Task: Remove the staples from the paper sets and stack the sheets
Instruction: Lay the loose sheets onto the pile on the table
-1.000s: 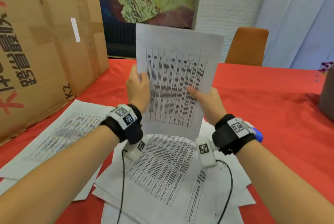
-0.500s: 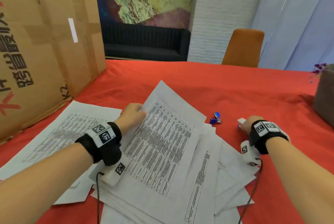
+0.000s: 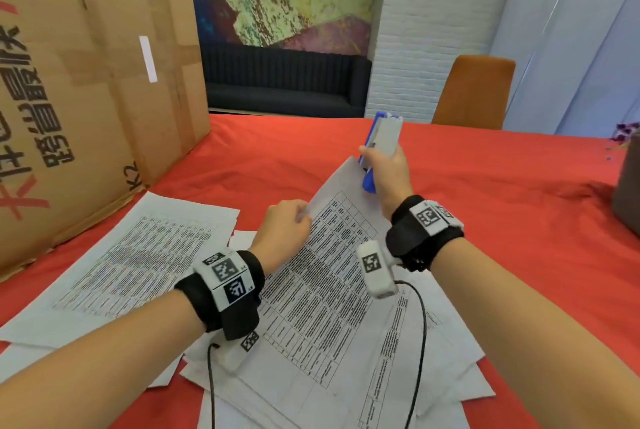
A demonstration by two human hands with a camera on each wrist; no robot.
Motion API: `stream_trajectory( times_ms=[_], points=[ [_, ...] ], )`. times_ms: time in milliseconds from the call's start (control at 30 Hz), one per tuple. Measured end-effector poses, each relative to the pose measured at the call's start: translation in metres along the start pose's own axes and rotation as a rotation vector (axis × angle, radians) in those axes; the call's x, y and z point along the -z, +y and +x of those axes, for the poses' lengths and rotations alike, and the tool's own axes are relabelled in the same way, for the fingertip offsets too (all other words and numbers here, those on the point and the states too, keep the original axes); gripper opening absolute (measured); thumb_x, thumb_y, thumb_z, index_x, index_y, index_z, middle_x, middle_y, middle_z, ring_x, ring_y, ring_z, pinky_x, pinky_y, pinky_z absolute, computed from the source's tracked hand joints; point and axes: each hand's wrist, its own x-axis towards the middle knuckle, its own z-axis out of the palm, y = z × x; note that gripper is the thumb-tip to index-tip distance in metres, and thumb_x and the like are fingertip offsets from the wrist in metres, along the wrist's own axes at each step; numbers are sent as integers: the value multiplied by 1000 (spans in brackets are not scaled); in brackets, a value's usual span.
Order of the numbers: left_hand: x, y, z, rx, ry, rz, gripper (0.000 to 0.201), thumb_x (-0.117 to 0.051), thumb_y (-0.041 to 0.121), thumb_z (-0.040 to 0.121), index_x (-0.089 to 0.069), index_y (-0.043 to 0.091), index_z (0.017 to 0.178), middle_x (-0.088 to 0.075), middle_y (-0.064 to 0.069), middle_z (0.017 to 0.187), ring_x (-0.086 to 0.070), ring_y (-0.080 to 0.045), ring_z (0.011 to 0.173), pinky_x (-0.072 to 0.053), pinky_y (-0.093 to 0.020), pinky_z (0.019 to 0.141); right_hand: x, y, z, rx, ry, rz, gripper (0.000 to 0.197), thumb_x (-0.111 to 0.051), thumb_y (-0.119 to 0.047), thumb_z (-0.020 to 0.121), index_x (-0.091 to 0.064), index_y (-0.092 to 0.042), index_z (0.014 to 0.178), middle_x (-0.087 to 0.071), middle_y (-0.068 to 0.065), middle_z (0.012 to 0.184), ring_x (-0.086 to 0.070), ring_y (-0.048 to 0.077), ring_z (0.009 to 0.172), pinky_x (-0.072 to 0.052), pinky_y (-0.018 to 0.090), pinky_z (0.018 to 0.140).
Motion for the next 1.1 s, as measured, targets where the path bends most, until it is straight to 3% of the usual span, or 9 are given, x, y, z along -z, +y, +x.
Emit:
stream_trajectory(
  times_ms=[100, 333, 467, 667, 800, 867, 933, 1000, 1100],
  points=[
    [0, 4, -3, -51, 8, 68, 22, -42, 12, 91, -63, 6, 85, -63, -17, 73, -48, -26, 59, -33, -32, 53, -15, -1, -3, 11, 14, -61, 20, -63, -42, 70, -57, -25, 78, -59, -3, 76, -57, 18, 73, -49, 39, 74],
    [1, 15, -13, -133, 32, 124, 19, -43, 13, 96, -58, 17, 85, -55, 2, 67, -51, -19, 63, -33, -30, 53, -22, -15, 2, 75, 35, -267, 49, -54, -50, 89, -44, -18, 54, -47, -4, 56, -44, 16, 55, -37, 32, 59],
    [12, 10, -4, -87, -28, 149, 17, -43, 13, 98, -59, 13, 98, -54, 4, 72, -50, -15, 61, -33, -22, 48, -8, -12, 15, -7, 42, -259, 39, -54, -55, 87, -62, -19, 76, -63, 1, 81, -61, 23, 79, -47, 37, 76],
    [104, -67, 34, 198, 52, 373, 24, -45, 7, 95, -59, -3, 111, -60, -24, 112, -56, -38, 104, -43, -41, 86, 106, 28, 43, -319, 162, -841, 60, -54, -45, 92, -55, 6, 124, -57, 25, 127, -54, 39, 119, -40, 38, 94],
    [166, -124, 43, 439, 39, 525, 23, -40, 7, 97, -56, -4, 109, -56, -27, 115, -53, -38, 96, -42, -41, 78, 172, 56, 34, -622, -36, -1102, 52, -51, -29, 97, -48, 9, 132, -54, 21, 115, -53, 32, 107, -39, 33, 87],
    [172, -134, 43, 482, 82, 579, 26, -40, 2, 95, -53, -1, 117, -55, -26, 118, -54, -39, 99, -45, -43, 80, 183, 60, 28, -666, -152, -1290, 48, -48, -25, 99, -45, 5, 135, -51, 20, 128, -50, 32, 118, -38, 31, 92],
    [163, -137, 45, 433, 138, 627, 41, -46, -4, 88, -50, 5, 127, -56, -24, 124, -55, -40, 109, -47, -48, 90, 184, 66, 29, -616, -242, -1513, 43, -50, -27, 97, -51, -5, 133, -49, 12, 140, -47, 32, 129, -38, 31, 100],
    [139, -124, 46, 348, 131, 590, 52, -53, -2, 85, -45, 8, 135, -54, -21, 130, -54, -38, 115, -46, -45, 93, 170, 63, 35, -475, -118, -1616, 44, -55, -30, 90, -54, -8, 128, -47, 15, 139, -43, 35, 129, -39, 39, 102],
    [82, -88, 44, 278, -101, 268, 39, -64, 10, 87, -57, 5, 125, -61, -15, 122, -59, -28, 104, -47, -34, 83, 126, 48, 27, -199, 1, -1383, 38, -56, -26, 88, -58, 1, 115, -53, 22, 124, -50, 37, 116, -45, 41, 93]
  ],
)
